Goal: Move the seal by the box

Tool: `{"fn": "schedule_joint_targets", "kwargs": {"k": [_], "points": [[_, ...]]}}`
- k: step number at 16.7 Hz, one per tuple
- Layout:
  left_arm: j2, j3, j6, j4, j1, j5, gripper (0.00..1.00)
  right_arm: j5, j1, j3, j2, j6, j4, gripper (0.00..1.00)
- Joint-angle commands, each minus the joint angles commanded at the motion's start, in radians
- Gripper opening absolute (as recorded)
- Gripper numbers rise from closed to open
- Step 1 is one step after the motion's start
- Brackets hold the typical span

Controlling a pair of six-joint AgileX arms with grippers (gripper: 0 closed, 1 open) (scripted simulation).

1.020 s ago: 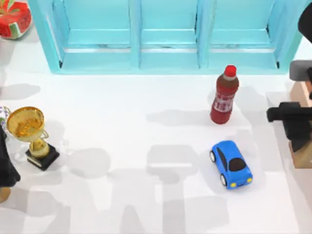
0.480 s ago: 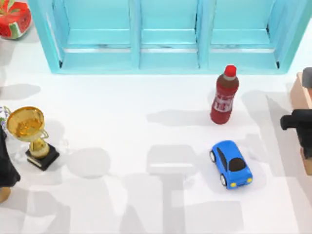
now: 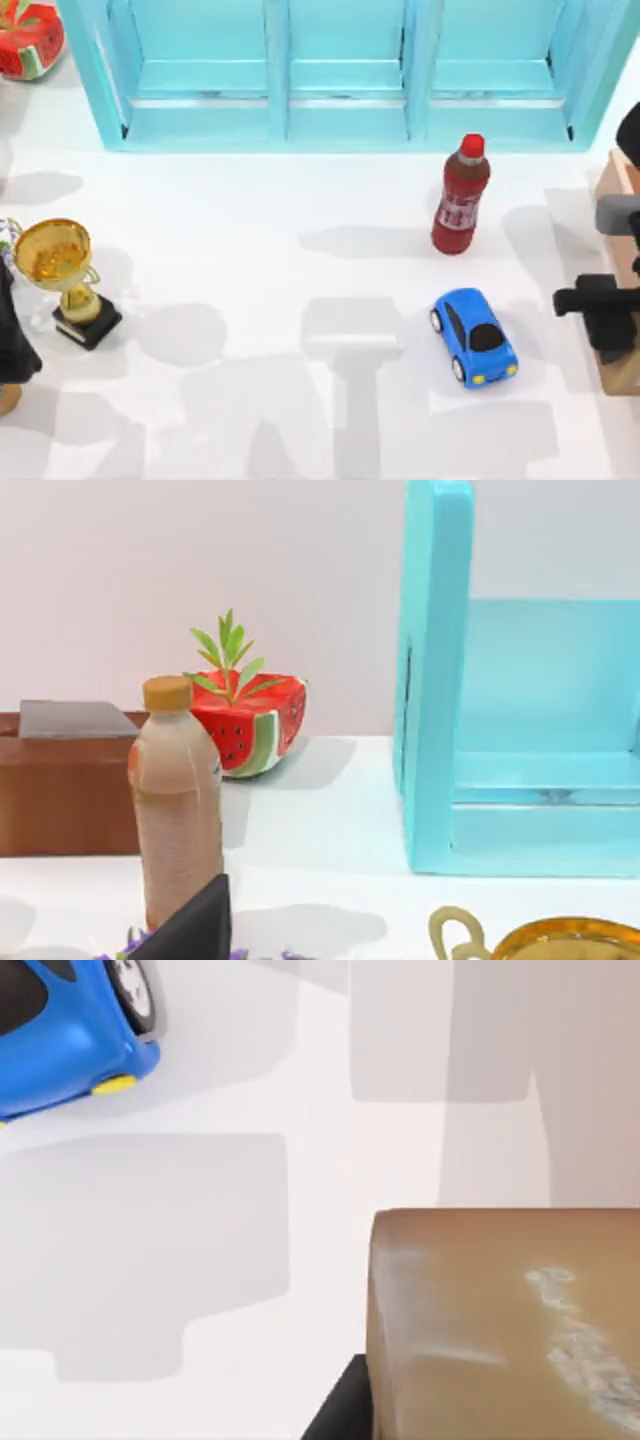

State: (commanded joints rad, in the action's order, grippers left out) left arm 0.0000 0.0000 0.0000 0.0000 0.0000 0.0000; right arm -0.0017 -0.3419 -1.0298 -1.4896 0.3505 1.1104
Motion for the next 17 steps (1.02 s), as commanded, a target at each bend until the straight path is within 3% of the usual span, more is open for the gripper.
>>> {"fn": "schedule_joint_targets", "kwargs": {"k": [4,17], "points": [[0.0,0.0,0.0,0.0,0.0,0.0,1.0,0.0,0.0,0.001,-0.001,0.0,-0.001,0.0],[0.0,0.0,0.0,0.0,0.0,0.0,1.0,0.0,0.0,0.001,-0.001,0.0,-0.001,0.98]]}}
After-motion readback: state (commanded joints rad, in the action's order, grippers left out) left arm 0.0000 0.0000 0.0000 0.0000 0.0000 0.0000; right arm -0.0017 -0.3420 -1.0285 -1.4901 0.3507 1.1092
